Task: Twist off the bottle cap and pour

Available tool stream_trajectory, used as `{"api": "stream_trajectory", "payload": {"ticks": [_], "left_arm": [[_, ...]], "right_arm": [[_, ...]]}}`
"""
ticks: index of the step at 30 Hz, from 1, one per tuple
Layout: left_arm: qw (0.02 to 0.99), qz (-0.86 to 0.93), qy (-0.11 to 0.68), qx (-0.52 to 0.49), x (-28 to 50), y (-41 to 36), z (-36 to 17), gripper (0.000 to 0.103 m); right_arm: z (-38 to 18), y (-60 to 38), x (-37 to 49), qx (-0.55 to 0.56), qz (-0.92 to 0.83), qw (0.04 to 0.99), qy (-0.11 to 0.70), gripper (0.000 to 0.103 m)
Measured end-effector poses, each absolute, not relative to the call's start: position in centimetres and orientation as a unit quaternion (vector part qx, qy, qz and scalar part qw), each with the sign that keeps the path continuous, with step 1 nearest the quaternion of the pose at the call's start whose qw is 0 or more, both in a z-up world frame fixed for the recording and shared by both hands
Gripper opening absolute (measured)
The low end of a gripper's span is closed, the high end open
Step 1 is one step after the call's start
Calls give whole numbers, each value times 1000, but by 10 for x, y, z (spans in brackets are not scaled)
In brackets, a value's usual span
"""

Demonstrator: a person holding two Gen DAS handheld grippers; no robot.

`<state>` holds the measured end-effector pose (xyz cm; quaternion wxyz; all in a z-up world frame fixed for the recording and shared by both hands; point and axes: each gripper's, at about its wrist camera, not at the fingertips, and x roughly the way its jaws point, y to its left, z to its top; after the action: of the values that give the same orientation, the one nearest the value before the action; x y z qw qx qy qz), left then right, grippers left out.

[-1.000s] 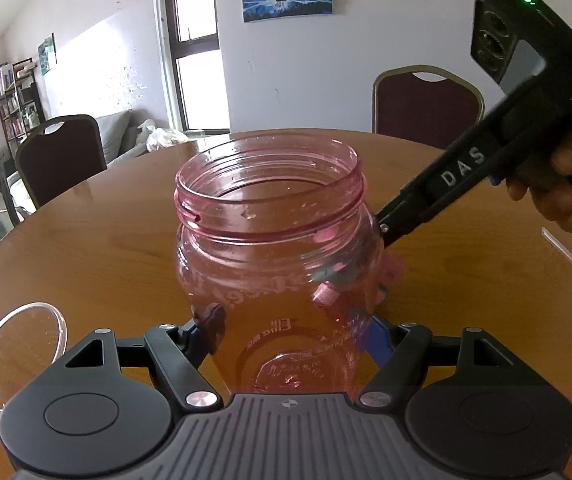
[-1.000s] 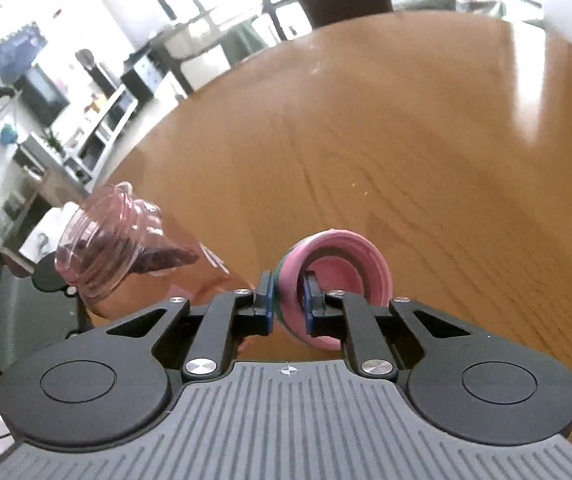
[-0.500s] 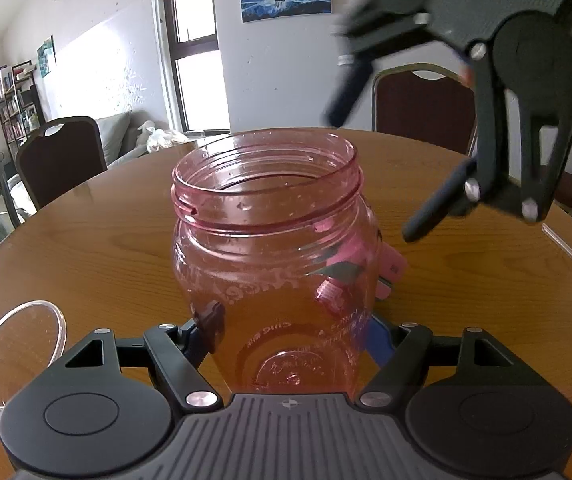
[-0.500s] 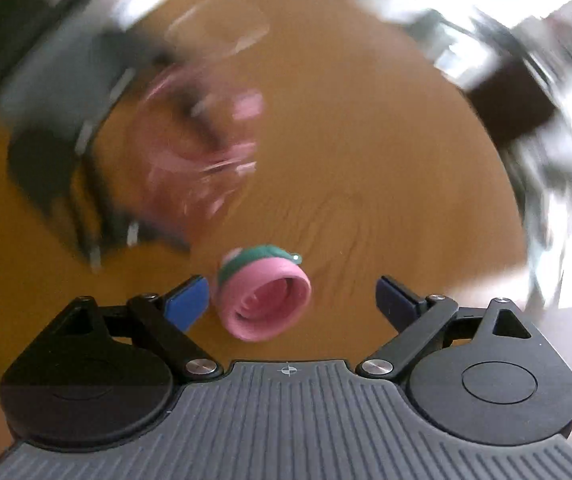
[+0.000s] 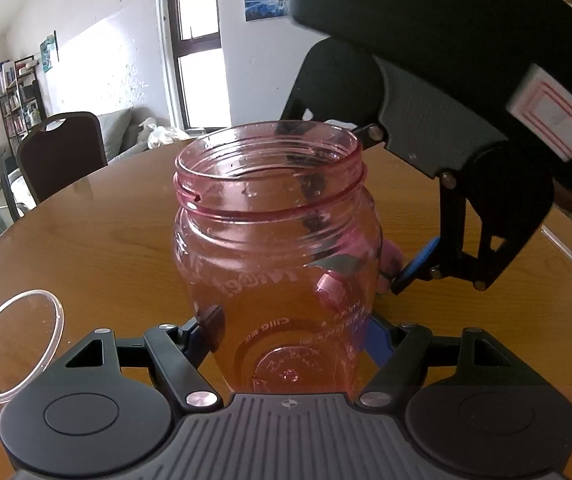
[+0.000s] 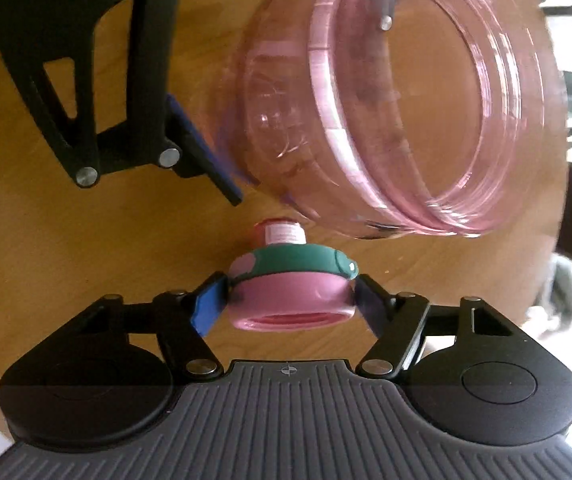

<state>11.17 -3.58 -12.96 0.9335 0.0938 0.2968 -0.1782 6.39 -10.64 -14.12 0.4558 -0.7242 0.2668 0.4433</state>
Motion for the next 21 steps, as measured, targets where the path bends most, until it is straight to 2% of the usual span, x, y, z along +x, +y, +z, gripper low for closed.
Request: {"api": "stream_trajectory", "payload": {"ticks": [7, 11, 21], "left_arm": [[932, -180, 300, 97, 112, -35, -129, 74], [931, -180, 302, 98, 113, -35, -129, 74], [930, -179, 306, 99, 116, -35, -129, 74]], "right_arm": [[-130, -133, 59, -640, 445, 553, 294, 69], [-123, -154, 63, -557, 434, 630, 323, 69], [-111, -179, 67, -437, 407, 730, 332, 68]]}}
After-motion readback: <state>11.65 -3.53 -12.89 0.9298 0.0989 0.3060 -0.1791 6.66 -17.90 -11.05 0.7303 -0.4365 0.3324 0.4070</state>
